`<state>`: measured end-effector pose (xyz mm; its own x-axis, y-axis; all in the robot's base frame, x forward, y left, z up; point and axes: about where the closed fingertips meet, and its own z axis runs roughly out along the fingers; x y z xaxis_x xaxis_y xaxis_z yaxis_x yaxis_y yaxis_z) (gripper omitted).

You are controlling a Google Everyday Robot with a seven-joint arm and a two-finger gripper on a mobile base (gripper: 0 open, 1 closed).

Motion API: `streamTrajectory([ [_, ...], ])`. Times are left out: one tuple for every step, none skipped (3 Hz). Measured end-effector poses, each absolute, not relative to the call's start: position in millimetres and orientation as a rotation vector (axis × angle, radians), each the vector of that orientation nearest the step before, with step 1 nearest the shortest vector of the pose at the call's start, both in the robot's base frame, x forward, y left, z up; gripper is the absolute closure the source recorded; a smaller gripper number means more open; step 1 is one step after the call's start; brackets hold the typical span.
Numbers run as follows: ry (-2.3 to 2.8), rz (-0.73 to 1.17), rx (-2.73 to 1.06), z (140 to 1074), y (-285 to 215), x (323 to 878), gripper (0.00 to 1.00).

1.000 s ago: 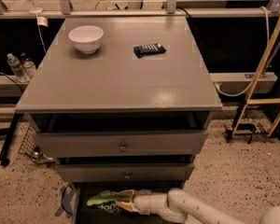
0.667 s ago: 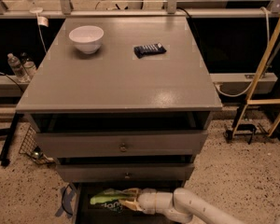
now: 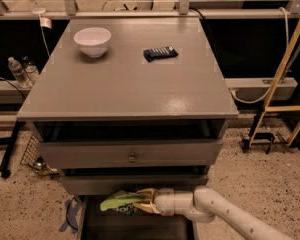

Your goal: Pick green rice chip bag from bottom drawer and place on counter

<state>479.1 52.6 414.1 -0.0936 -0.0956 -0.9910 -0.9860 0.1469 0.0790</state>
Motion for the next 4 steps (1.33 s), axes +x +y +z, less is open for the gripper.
streamTrajectory([
  [1.401,1.116,-1.145,420,52,478,1.0],
  [1.412,1.06,-1.175,443,43,474,1.0],
  [1.436,0.914,-1.198,485,16,464,1.0],
  [1.439,0.847,-1.199,512,-13,462,1.0],
])
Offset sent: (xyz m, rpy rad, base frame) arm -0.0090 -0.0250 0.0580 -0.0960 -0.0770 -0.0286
